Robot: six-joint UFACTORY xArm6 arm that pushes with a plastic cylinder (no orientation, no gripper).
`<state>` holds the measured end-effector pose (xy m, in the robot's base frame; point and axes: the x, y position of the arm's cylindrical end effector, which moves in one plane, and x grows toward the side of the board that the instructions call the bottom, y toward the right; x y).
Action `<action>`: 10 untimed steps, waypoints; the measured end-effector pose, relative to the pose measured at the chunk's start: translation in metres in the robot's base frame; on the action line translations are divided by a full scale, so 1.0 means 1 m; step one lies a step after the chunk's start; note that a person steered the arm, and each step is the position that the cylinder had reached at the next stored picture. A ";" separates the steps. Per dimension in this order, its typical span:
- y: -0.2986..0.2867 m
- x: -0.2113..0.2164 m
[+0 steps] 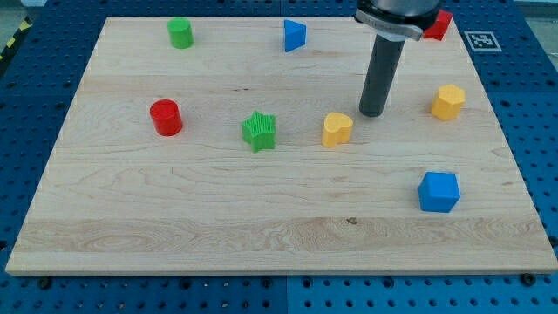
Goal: Slide the yellow heart closer to the green star
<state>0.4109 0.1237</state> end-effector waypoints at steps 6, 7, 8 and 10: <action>-0.030 0.039; -0.030 0.039; -0.038 0.052; -0.043 0.053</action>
<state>0.4636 0.0806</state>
